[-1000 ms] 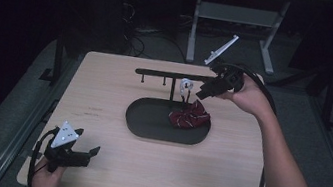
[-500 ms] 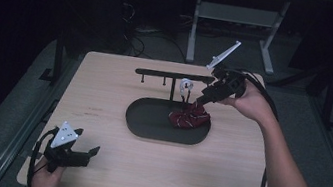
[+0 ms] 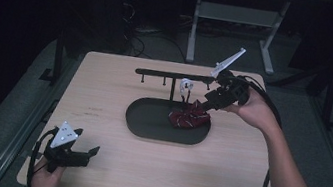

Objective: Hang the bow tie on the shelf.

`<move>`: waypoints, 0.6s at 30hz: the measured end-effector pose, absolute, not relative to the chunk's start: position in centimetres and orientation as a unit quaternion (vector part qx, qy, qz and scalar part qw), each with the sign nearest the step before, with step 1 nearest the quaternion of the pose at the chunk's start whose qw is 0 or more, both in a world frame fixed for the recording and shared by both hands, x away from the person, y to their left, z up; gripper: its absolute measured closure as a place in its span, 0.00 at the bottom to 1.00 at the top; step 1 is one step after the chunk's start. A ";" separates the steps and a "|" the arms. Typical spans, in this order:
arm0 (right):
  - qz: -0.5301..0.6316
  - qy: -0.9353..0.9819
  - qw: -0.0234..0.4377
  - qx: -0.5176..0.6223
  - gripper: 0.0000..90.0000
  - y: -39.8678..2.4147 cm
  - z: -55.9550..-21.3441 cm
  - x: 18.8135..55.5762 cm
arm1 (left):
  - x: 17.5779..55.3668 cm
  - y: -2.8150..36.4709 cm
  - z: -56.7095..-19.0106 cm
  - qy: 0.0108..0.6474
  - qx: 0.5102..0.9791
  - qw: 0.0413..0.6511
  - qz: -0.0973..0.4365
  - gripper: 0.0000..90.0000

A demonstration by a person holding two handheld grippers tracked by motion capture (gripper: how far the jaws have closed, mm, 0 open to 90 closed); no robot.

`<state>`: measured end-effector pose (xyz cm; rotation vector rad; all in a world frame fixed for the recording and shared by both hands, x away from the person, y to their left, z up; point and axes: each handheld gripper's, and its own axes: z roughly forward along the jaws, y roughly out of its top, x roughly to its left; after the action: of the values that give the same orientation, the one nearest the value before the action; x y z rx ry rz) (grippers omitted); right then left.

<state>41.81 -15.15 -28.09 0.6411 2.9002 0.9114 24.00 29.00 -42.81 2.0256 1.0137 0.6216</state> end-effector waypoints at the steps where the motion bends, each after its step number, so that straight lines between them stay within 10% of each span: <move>1: 0.293 0.933 0.017 0.208 0.52 -15.2 -28.2 41.7 | 24.0 29.0 -42.8 0.397 0.796 0.385 0.244 0.18; 18: 0.301 0.928 0.015 0.217 0.47 -16.8 -29.3 40.3 | 24.0 29.0 -42.8 0.398 0.795 0.386 0.245 0.18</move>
<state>40.26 -16.75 -29.27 0.6743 2.8885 0.9373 23.96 28.97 -42.85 2.0253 1.0138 0.6243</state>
